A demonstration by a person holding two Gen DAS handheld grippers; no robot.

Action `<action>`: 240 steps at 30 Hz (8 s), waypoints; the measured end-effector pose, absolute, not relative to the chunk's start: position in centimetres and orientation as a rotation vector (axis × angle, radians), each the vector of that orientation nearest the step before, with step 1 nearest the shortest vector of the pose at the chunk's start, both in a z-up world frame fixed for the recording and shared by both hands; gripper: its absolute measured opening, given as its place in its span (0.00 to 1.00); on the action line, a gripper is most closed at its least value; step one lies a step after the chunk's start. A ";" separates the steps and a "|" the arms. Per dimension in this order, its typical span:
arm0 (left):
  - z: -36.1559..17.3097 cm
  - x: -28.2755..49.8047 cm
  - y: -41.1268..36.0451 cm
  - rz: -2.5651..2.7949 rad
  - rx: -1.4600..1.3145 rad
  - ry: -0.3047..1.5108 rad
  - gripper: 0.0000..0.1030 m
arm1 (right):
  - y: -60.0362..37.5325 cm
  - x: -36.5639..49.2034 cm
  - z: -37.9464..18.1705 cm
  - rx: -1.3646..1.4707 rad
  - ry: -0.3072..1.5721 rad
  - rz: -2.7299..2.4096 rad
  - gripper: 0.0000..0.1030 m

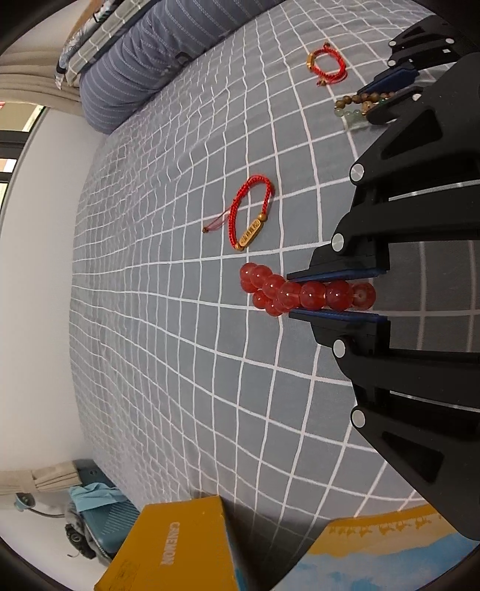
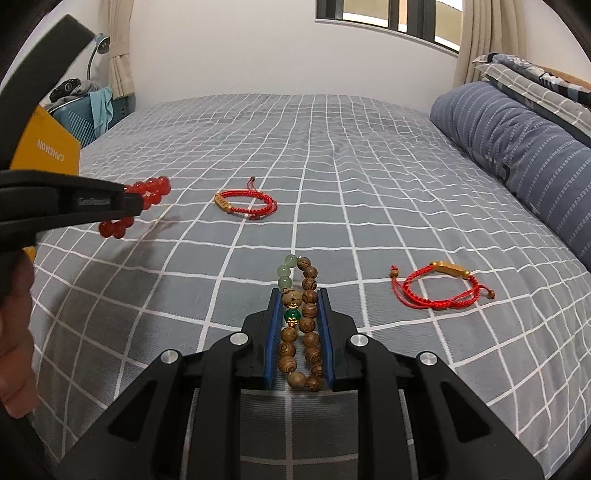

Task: Organize jewelry
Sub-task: 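Carry the red bead and wooden bead bracelets over the white box with both tools, then open both tools to drop the red and wooden bracelets into the box, then move both tools back over the bed toward the red cord bracelets, then grasp a red cord bracelet with the left tool while the right tool grasps the other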

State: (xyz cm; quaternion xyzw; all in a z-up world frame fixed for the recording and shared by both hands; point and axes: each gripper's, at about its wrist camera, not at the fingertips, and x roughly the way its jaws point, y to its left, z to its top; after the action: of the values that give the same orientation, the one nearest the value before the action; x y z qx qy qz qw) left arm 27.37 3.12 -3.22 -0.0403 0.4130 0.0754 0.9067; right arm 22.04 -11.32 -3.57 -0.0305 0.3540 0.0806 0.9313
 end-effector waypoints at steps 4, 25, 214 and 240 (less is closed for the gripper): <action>-2.8 26.1 3.1 0.141 -0.094 0.857 0.12 | -11.4 21.5 -2.5 -0.068 0.705 0.161 0.17; -0.3 17.7 3.5 0.111 -0.117 0.830 0.12 | -12.7 17.6 1.0 0.027 0.828 0.129 0.17; 0.1 33.7 -2.1 0.016 -0.070 0.882 0.94 | -22.7 25.1 0.8 0.000 0.824 0.030 0.92; -8.4 40.8 -2.2 0.053 -0.050 0.976 0.94 | -20.6 28.2 -5.5 -0.036 0.831 -0.013 0.68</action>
State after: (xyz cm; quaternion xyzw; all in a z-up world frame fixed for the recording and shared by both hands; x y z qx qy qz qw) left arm 40.80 -2.16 -8.43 -0.0242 0.4686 0.0256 0.8827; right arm 28.20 -20.60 -5.52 -0.0175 0.4037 -0.0064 0.9147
